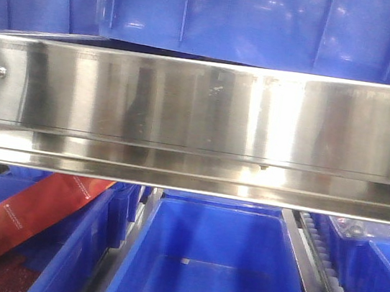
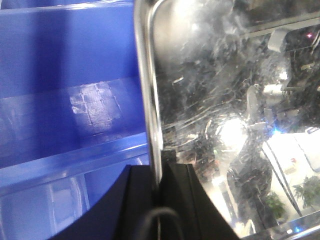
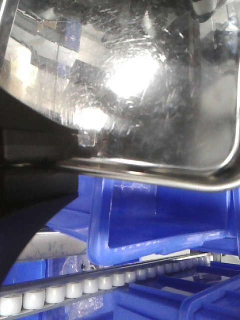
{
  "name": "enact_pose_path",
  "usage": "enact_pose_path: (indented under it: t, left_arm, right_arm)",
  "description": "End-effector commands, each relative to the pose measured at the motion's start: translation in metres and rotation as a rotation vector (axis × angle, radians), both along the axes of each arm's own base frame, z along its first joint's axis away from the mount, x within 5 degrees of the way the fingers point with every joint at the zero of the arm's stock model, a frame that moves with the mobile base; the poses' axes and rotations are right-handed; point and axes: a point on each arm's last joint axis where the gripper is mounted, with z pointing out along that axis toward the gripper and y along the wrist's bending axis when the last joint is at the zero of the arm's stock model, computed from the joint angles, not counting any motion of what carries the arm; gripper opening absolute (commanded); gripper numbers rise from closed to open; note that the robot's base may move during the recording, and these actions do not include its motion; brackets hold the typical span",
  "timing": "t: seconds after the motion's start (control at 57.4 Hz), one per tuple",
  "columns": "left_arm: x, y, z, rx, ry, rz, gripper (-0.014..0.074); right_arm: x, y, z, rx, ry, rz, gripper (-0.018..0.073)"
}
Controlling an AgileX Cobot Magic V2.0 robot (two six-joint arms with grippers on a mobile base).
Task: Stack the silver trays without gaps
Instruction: 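Lift the silver tray with both grippers and pull it off the shelf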
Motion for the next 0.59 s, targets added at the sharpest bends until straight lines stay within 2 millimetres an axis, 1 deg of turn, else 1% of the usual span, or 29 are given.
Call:
enact_pose_path:
  t: [0.0, 0.575]
  left_arm:
    - [-0.0082, 0.0015, 0.0143, -0.033, -0.055, -0.019, -0.0019]
    - [-0.0082, 0.0015, 0.0143, -0.033, -0.055, -0.019, -0.0019]
  right_arm:
    - [-0.0042, 0.0011, 0.0142, -0.006, -0.088, 0.001, -0.0080]
    - [-0.0042, 0.0011, 0.0142, -0.006, -0.088, 0.001, -0.0080]
